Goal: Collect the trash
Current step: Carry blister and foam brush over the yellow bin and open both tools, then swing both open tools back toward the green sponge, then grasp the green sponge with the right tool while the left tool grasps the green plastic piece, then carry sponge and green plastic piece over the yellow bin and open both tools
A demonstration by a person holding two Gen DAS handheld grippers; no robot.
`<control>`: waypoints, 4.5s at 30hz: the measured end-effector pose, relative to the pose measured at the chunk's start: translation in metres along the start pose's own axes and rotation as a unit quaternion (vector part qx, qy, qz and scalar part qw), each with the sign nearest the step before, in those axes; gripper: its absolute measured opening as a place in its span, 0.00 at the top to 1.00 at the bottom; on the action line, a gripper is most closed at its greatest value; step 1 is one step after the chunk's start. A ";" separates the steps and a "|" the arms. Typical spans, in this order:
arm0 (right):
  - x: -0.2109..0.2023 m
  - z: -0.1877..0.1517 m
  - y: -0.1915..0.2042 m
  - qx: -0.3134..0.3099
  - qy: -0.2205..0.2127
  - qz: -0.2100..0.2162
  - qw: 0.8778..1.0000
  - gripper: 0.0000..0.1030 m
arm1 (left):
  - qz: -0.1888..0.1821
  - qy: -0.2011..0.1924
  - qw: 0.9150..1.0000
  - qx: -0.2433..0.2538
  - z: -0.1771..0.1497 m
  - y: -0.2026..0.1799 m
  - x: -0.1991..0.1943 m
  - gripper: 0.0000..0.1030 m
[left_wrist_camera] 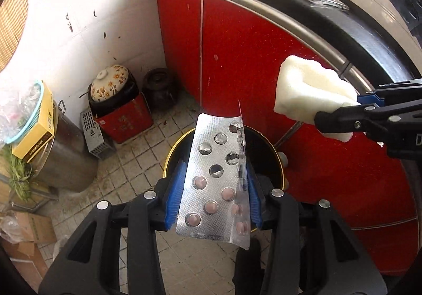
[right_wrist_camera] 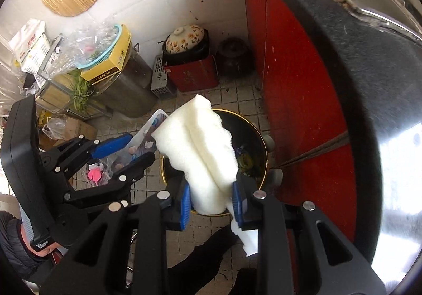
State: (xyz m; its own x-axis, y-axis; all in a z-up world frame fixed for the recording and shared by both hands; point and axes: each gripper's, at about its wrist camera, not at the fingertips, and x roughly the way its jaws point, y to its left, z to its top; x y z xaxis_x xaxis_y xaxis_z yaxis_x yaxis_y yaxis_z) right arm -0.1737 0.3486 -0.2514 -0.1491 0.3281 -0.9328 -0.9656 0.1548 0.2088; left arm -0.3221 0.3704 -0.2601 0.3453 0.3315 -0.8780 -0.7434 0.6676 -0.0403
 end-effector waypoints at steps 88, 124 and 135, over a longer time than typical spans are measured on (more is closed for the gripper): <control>-0.373 -0.390 -0.542 0.549 -0.328 -0.049 0.767 0.75 | -0.294 -0.038 0.825 0.481 0.081 -0.746 -0.019 0.11; -0.416 -0.423 -0.304 0.525 -0.336 -0.125 0.772 0.75 | -0.306 -0.073 0.820 0.477 0.025 -0.539 -0.155 0.65; -0.409 -0.401 -0.245 0.492 -0.324 -0.125 0.798 0.75 | -0.296 -0.097 0.840 0.444 0.023 -0.472 -0.176 0.65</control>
State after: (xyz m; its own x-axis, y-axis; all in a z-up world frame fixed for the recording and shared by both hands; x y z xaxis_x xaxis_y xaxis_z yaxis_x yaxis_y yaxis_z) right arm 0.0384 -0.1972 -0.0383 0.4707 0.5365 -0.7005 -0.2652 0.8432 0.4676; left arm -0.0190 0.0124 -0.0757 0.6543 -0.1897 -0.7321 0.2826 0.9592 0.0040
